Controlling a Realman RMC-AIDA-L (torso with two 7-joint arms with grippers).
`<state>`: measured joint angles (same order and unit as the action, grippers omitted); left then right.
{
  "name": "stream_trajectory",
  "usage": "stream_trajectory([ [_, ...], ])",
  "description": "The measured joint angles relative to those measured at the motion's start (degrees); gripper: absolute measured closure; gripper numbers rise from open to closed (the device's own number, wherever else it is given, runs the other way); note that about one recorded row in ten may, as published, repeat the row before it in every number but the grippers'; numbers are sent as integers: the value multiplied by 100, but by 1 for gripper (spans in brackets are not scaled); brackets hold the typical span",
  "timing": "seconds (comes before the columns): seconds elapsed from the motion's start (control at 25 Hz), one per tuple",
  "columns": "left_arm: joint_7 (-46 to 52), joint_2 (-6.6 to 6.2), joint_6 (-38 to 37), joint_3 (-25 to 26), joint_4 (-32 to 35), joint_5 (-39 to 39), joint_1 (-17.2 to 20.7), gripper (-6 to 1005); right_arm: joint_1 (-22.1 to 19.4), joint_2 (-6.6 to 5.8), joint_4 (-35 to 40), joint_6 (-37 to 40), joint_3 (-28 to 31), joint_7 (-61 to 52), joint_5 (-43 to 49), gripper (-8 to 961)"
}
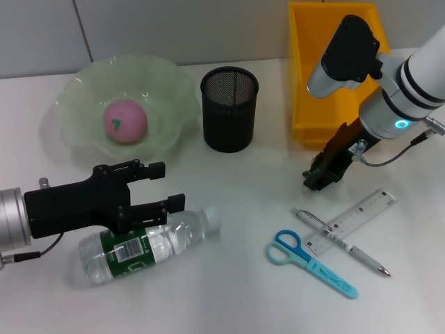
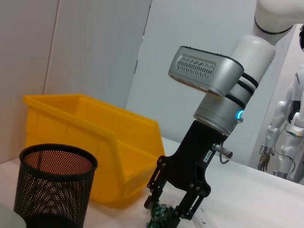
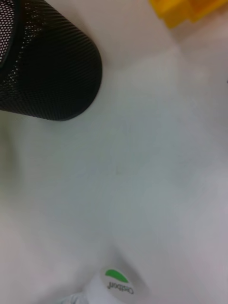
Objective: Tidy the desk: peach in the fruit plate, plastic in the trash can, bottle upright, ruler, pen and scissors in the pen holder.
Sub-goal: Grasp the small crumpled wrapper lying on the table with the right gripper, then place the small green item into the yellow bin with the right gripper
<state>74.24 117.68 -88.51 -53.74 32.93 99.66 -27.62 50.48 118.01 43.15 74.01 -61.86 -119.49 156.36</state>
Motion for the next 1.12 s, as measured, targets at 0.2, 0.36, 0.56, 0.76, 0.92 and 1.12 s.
stream_trajectory([
  [0.2, 3, 2, 0, 7, 7, 0, 10, 243, 0, 3, 0, -13, 1, -15, 25, 390],
  [0.36, 3, 9, 3, -2, 7, 0, 11, 243, 1, 3, 0, -17, 3, -24, 40, 464],
  [0.56, 3, 13, 9, 0, 10, 0, 11, 243, -14, 3, 0, -19, 7, -34, 49, 508],
  [0.76, 3, 17, 9, 12, 21, 0, 11, 243, -43, 7, 1, -19, 8, -38, 52, 637],
  [0.92, 3, 18, 6, 13, 21, 0, 11, 243, -44, 10, 9, -13, 9, -39, 51, 707],
  [1.12, 3, 18, 2, 28, 22, 0, 17, 243, -53, 12, 52, 28, 51, -39, 24, 723],
])
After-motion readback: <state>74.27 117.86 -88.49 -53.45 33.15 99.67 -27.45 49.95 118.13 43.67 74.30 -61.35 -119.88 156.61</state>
